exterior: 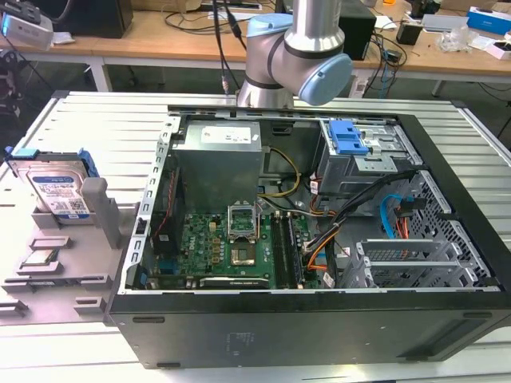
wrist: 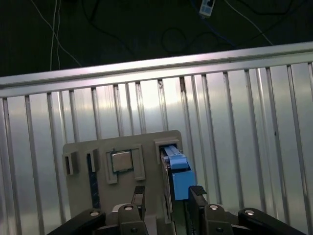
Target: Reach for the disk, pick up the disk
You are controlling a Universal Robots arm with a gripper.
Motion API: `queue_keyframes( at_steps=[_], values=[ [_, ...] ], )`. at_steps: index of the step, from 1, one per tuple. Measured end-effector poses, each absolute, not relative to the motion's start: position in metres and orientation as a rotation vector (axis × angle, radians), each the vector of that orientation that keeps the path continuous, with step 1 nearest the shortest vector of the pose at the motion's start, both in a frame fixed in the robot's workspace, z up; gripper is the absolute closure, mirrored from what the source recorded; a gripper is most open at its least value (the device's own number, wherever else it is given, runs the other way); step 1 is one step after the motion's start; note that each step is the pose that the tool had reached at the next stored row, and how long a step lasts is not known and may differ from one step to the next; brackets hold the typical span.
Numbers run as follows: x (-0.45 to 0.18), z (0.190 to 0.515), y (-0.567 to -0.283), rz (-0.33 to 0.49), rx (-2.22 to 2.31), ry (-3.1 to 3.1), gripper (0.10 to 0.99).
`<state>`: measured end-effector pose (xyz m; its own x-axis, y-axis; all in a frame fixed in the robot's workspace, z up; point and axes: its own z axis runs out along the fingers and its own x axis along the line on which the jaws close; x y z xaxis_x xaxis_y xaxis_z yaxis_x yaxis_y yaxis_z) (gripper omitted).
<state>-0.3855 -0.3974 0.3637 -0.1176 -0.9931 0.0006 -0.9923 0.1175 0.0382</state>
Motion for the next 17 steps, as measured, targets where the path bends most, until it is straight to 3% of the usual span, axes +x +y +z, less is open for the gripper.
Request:
queue_keyframes(
  at_steps=[17],
  values=[
    [-0.3855, 0.3552, -0.3902, -0.044, 2.068, -2.330, 0.604]
  ],
)
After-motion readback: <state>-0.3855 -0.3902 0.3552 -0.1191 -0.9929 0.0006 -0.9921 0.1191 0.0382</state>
